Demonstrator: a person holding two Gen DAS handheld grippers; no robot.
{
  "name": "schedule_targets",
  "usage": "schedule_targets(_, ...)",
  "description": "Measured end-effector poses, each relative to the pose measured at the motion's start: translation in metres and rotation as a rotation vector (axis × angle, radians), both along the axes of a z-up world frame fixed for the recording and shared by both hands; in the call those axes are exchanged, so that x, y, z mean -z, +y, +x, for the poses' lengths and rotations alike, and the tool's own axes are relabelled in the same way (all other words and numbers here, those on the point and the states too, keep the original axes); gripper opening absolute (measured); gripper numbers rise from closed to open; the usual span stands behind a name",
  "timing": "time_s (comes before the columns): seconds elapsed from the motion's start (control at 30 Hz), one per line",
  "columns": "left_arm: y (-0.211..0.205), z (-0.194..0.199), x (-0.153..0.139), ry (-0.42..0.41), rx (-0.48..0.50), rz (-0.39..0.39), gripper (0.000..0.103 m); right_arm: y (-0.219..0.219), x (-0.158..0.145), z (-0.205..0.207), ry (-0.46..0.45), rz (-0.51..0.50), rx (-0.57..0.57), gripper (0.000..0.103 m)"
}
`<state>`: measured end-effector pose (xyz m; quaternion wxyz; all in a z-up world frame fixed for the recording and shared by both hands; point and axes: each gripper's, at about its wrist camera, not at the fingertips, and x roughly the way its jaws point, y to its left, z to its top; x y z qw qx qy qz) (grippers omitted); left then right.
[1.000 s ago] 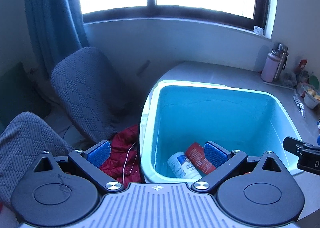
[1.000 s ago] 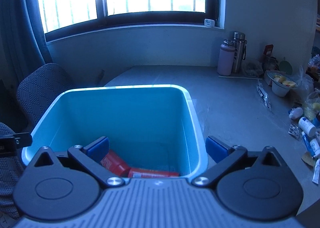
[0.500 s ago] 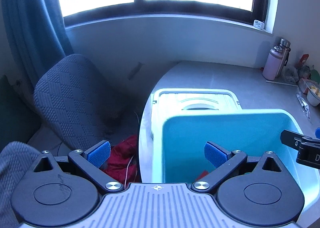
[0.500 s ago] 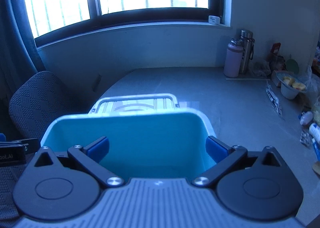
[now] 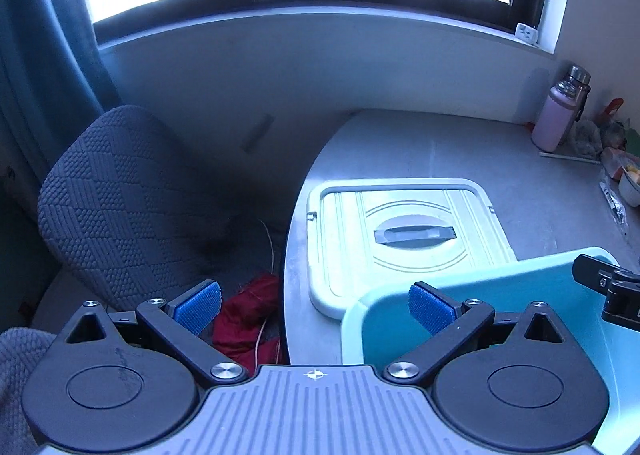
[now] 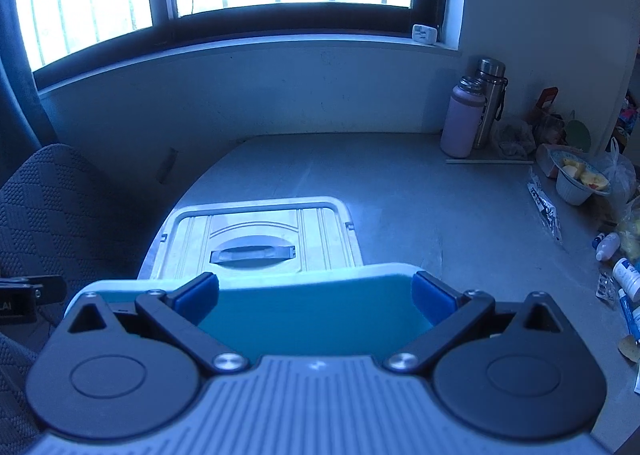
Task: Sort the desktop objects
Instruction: 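Move both grippers toward the white plastic lid lying on the table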
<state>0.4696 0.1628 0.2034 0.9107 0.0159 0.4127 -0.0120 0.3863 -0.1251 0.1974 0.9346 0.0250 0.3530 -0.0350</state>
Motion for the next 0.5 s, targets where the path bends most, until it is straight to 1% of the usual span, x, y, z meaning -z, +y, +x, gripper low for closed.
schedule_targets(0.27, -0.011, 0.031, 0.006, 0.026, 0.028, 0.018, 0.101, -0.001, -0.004, 0.032, 0.025, -0.026, -0.007, 0.103)
schedule_targets(0.5, -0.02, 0.058, 0.011, 0.049, 0.001, 0.012, 0.102, -0.006, -0.001, 0.065, 0.048, -0.01, -0.03, 0.103)
